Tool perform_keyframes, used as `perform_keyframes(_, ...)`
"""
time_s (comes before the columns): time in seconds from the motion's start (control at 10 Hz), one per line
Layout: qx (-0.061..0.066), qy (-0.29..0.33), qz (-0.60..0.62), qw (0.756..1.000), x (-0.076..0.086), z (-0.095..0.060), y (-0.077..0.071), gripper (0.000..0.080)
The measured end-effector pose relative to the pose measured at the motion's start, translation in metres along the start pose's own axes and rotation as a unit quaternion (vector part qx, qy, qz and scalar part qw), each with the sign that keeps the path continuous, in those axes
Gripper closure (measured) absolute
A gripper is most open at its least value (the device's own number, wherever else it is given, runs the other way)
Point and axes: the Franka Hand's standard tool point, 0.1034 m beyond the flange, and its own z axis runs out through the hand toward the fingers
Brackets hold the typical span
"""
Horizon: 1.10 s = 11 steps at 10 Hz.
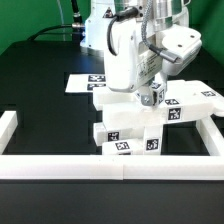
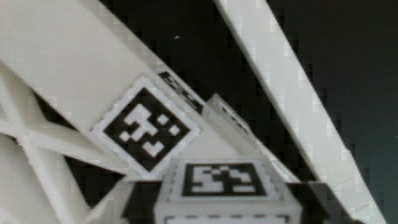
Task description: Assemble chair
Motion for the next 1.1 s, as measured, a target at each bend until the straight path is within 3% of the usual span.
perform_keyframes(0.1,-0.002,-0.003,-0.007,1.0,-0.0013,0.0011,0.0013,0.0457)
perform_keyframes(0.2,-0.002,-0.002,-0.012,1.0,-0.0015,0.0018,0.0018,0.0457)
perform_keyframes(0.3,-0.002,-0.002,-0.019,1.0,-0.0013,0.002,0.0019,0.0294)
perform_keyframes(0.4,-0.009,-0.001,-0.041,0.999,-0.0008,0.0022,0.0035,0.0294)
perform_keyframes(0.5,-0.012,0.0,-0.06,0.998,-0.0003,0.0022,0.0042,0.018)
perform_keyframes(0.7,-0.019,-0.001,-0.153,0.988,0.0002,0.0011,0.0043,0.0159)
perform_keyframes(1.1,-0.018,-0.002,-0.291,0.956,0.001,0.0018,0.0044,0.0151)
